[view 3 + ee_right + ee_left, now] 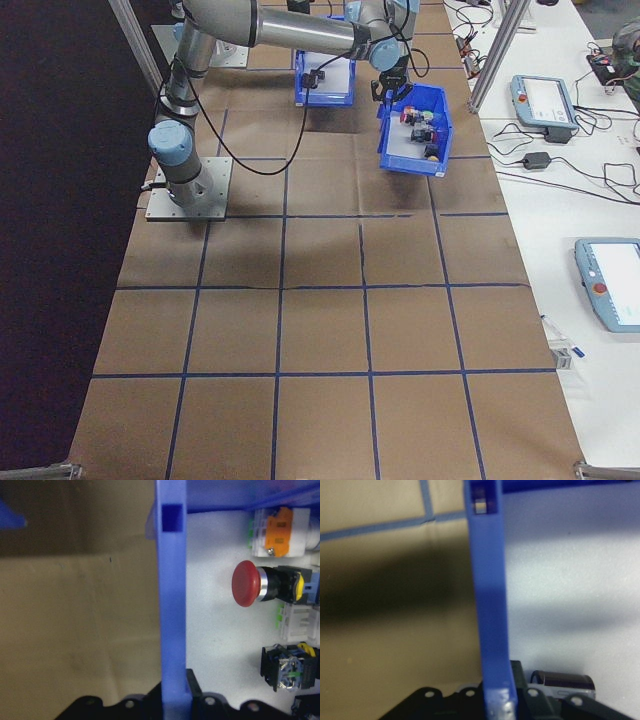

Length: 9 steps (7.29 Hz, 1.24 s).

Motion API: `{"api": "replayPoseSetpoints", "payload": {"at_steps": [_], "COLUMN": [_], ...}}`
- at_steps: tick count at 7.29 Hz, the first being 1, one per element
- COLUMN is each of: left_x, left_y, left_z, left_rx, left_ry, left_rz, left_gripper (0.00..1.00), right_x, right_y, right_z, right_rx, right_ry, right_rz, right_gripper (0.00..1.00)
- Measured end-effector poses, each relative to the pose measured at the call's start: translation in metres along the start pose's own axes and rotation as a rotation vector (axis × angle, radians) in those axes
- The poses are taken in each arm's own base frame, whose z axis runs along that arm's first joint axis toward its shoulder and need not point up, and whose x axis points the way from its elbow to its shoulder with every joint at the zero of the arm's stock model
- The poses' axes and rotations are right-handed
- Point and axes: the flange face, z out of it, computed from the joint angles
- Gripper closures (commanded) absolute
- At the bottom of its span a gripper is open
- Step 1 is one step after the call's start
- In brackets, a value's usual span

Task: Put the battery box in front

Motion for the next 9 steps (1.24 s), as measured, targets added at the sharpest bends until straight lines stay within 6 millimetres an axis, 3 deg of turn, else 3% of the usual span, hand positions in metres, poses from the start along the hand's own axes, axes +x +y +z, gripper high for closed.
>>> {"api": "replayPoseSetpoints", "payload": {"at_steps": [2,5,7,9], "left_x": [0.056,0.133,0.172,0.2], "left_y": [-0.013,0.001,0.017,0.036], "left_z": [-0.008,0.013,0.03,0.051], "left_rx": [-0.003,-0.078,-0.103,-0.107], "left_ry": [0.027,0.017,0.01,-0.002], "left_rz": [0.005,-0.019,-0.054,-0.077], "left_gripper": [1.0,1.0,1.0,1.0], "right_x": [-0.012,-0.057,-0.092,-0.121], "right_y": [0.075,0.157,0.184,0.195], "right_z": [0.001,0.02,0.032,0.039], "right_rx": [0.009,0.027,0.037,0.06], "right_ry": [0.018,0.036,0.036,0.027], "right_rz": [-0.07,-0.152,-0.177,-0.168], "right_gripper": [0.92,0.92,0.92,0.92]}}
